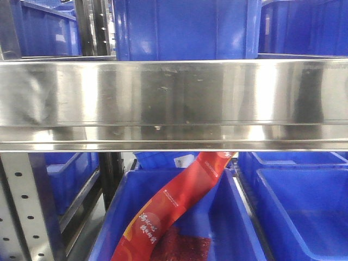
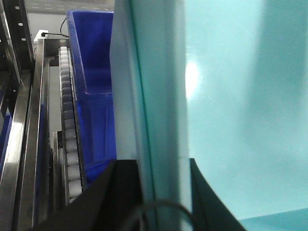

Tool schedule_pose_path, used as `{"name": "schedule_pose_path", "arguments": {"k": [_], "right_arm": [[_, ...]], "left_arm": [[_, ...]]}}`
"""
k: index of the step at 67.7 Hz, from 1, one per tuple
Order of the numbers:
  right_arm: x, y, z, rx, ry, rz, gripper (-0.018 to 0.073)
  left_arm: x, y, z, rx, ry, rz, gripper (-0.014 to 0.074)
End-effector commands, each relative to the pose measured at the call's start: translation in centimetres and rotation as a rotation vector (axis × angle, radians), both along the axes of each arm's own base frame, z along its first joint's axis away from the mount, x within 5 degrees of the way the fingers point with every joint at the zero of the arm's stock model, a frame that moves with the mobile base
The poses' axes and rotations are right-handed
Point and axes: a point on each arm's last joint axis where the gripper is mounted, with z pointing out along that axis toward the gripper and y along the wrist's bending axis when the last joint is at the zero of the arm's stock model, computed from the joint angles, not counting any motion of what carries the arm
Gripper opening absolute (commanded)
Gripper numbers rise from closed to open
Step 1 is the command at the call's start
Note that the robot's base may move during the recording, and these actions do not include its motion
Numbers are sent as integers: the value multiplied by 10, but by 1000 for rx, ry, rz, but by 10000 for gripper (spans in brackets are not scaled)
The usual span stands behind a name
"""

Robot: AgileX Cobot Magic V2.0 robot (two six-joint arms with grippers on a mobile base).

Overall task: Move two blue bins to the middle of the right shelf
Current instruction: 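Align the base in front of the upper shelf level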

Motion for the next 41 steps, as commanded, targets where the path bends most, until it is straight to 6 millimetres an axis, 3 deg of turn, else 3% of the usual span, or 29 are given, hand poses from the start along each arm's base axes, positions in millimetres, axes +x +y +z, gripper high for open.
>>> {"name": "schedule_pose_path", "arguments": {"k": [1,30,41], "right_arm": [[-5,2,14,50,-87,14,-154],[-3,1,18,67,-132,0,-154],[-3,3,10,45,-54,24,-154]], "left_arm": [[-9,0,24,-119,-121,-21,-111],[-9,0,27,-137,-148,-21,-111],[-12,0,12,-64,-4,-31,-111]]}}
